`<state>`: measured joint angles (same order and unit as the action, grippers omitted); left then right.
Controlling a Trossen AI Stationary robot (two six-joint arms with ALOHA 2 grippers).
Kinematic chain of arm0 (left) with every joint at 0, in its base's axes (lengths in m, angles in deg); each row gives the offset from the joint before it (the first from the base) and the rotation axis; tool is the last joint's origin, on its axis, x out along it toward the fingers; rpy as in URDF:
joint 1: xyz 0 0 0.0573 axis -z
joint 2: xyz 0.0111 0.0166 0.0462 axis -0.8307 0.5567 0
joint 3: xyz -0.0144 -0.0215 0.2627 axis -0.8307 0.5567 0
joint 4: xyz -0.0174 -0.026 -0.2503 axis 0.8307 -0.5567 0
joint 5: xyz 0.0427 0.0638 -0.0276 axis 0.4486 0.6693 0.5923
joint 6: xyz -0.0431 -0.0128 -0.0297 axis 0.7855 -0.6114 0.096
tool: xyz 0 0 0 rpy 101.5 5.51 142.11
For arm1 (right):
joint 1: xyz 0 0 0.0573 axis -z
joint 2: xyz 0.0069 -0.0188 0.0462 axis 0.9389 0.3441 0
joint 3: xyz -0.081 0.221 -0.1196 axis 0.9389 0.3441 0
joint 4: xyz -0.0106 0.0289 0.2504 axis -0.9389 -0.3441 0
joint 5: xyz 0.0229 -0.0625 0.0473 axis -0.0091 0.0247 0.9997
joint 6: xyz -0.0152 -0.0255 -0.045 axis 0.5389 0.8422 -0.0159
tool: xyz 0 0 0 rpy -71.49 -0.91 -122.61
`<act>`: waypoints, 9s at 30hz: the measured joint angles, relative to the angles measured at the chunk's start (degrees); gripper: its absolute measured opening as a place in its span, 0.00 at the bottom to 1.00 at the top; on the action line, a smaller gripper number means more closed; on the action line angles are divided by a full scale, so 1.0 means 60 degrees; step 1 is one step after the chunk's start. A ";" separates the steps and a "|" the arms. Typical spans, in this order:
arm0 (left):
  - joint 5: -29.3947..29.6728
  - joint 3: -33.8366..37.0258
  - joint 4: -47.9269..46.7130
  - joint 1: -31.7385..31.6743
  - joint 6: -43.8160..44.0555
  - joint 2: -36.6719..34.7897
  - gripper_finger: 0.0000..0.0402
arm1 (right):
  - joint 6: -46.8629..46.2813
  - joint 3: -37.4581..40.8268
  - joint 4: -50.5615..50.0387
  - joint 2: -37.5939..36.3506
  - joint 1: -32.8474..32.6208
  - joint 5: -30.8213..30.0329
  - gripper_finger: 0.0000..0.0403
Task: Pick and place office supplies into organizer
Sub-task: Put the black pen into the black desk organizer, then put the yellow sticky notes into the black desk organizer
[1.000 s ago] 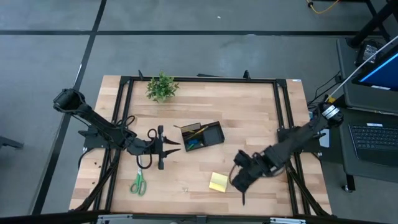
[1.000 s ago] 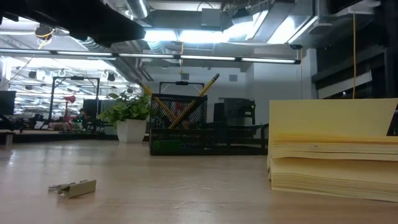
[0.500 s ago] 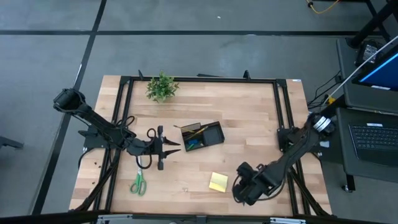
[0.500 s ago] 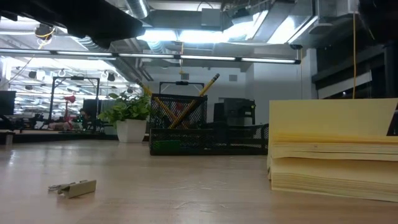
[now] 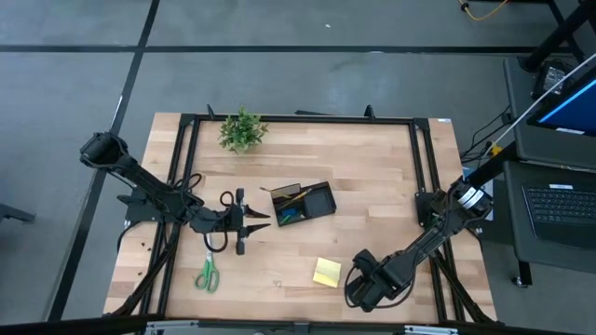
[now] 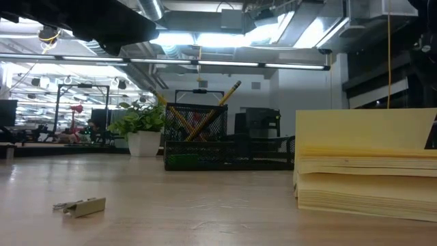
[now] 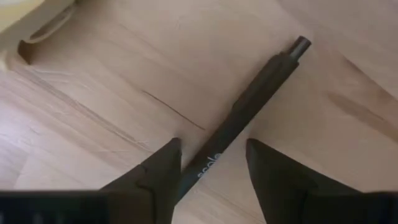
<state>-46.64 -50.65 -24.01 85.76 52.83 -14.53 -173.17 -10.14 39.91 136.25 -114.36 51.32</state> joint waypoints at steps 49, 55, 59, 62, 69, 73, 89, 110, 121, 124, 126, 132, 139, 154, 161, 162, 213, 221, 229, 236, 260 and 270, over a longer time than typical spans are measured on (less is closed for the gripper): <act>0.0006 0.0004 -0.0284 -0.0015 0.0000 0.0279 0.23 | 0.4370 -0.0031 -0.0411 -0.2126 0.1706 -0.4550 0.08; 0.0015 0.0004 -0.0242 -0.0012 -0.0163 0.0291 0.23 | 0.6296 -0.0045 0.0487 -0.2577 0.1967 -0.7080 0.09; -0.0021 0.0004 -0.0173 -0.0012 -0.0259 0.0291 0.23 | 0.8231 -0.0045 0.1848 -0.2566 0.2213 -0.8517 0.09; -0.0077 0.0004 -0.0178 0.0047 -0.0394 0.0291 0.23 | 0.9705 -0.0042 0.3159 -0.2526 0.2465 -0.9252 0.08; -0.1148 0.0004 -0.0207 0.0296 -0.0506 0.0291 0.23 | 1.2504 0.0014 0.6087 -0.2528 0.3117 -0.9432 0.09; -0.1298 0.0004 -0.0215 0.0378 -0.0506 0.0291 0.23 | 1.3836 0.0496 0.8024 -0.2523 0.3496 -0.9165 0.07; -0.1293 0.0004 -0.0257 0.0375 -0.0510 0.0288 0.23 | 1.7254 0.3062 1.5748 -0.1752 0.5278 -0.5083 0.07; -0.1290 0.0004 -0.0361 0.0375 -0.0510 0.0288 0.23 | 1.6788 0.1037 1.6207 0.1022 0.5904 -0.4338 0.07; -0.1290 0.0004 -0.0361 0.0375 -0.0506 0.0288 0.23 | 1.6751 0.1076 1.5404 0.1026 0.5897 -0.4754 0.07; -0.1290 0.0004 -0.0361 0.0375 -0.0507 0.0288 0.23 | 1.6792 0.1102 1.5419 0.1026 0.5918 -0.4757 0.07; -0.1290 0.0004 -0.0361 0.0375 -0.0506 0.0288 0.23 | 1.6761 0.1106 1.5384 0.1026 0.5950 -0.4744 0.10; -0.1290 0.0004 -0.0361 0.0375 -0.0506 0.0288 0.23 | 1.6514 0.1113 1.5001 0.1029 0.5970 -0.4747 0.24; -0.1286 0.0004 -0.0357 0.0375 -0.0506 0.0288 0.23 | 1.6564 0.1113 1.5006 0.1029 0.5970 -0.4743 0.30; -0.1293 -0.0324 -0.0739 0.0450 0.0150 0.0284 0.23 | 2.0212 0.1095 1.5101 -0.0856 0.5193 -0.5883 0.31; -0.1257 -0.1038 -0.2184 0.0571 -0.0076 0.0284 0.23 | 2.0032 0.1091 1.2425 -0.2547 0.4516 -0.6832 0.30; -0.1256 -0.1094 -0.2329 0.0571 -0.0076 0.0284 0.23 | 1.9736 0.1091 1.1871 -0.2786 0.4410 -0.6871 0.30; -0.1254 -0.1144 -0.3217 0.0502 0.0742 0.0284 0.23 | 0.9633 -0.8007 -0.5339 0.1947 0.0440 -0.3326 0.02; -0.1253 -0.1144 -0.3219 0.0498 0.0923 0.0284 0.23 | 0.9519 -0.8136 -0.5213 0.2496 0.0437 -0.2594 0.02; -0.1249 -0.1144 -0.3246 0.0437 0.0471 0.0284 0.23 | 0.9897 -0.8154 -0.3825 0.2877 0.0509 -0.1499 0.06; -0.0994 -0.1144 -0.3246 0.0400 0.0423 0.0284 0.23 | 0.9578 -0.8151 -0.3681 0.3036 0.0415 -0.1663 0.01; -0.0748 -0.1144 -0.3289 0.0400 0.0393 0.0284 0.23 | 0.9582 -0.8386 -0.4870 0.3117 0.0189 -0.2579 0.05; -0.0131 -0.1144 -0.3289 0.0400 0.0391 0.0284 0.23 | 1.0018 -0.8362 -0.4478 0.3143 0.0185 -0.2583 0.21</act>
<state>-47.43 -57.51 -43.75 88.16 55.18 -12.83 -113.06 -60.31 13.04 155.10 -113.25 35.82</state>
